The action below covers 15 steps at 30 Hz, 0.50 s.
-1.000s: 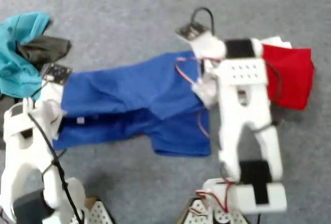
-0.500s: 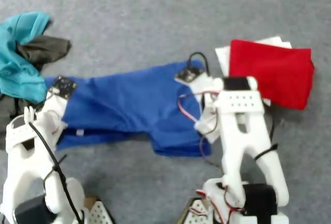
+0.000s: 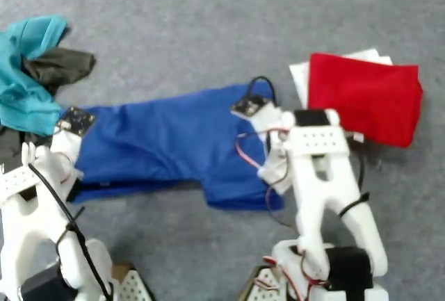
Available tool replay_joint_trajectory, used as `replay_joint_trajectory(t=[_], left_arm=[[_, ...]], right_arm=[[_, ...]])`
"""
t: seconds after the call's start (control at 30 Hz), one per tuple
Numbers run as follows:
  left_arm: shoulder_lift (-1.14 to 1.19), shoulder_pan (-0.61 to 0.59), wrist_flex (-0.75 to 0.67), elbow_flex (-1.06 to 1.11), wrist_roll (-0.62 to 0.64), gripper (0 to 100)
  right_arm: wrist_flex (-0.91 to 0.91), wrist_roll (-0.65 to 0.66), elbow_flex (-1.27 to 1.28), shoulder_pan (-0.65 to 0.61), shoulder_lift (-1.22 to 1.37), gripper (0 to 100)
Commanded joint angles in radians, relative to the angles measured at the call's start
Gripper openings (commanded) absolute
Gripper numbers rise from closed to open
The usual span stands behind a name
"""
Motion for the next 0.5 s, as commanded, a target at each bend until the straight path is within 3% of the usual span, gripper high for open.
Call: replay_joint_trajectory(t=[0.0,0.1,0.27,0.33,0.47], left_arm=[[-0.017,-0.004,-0.003,0.01,-0.037,3],[-0.018,-0.004,-0.029,0.018,-0.029,3],[-0.028,-0.005,0.014,0.012,-0.075,15],[-0.028,-0.007,0.015,-0.013,-0.051,16],[-0.028,-0.064,0.025,-0.099,0.04,22]], right_arm=[[-0.008,0.002,0.001,-0.029,-0.028,1.4],[-0.002,0.015,-0.004,-0.032,-0.028,3.4],[0.023,0.051,-0.005,-0.029,-0.033,28.2],[0.028,0.091,-0.008,-0.031,-0.036,36.4],[0.06,0.109,-0.071,-0.011,-0.036,37.4]])
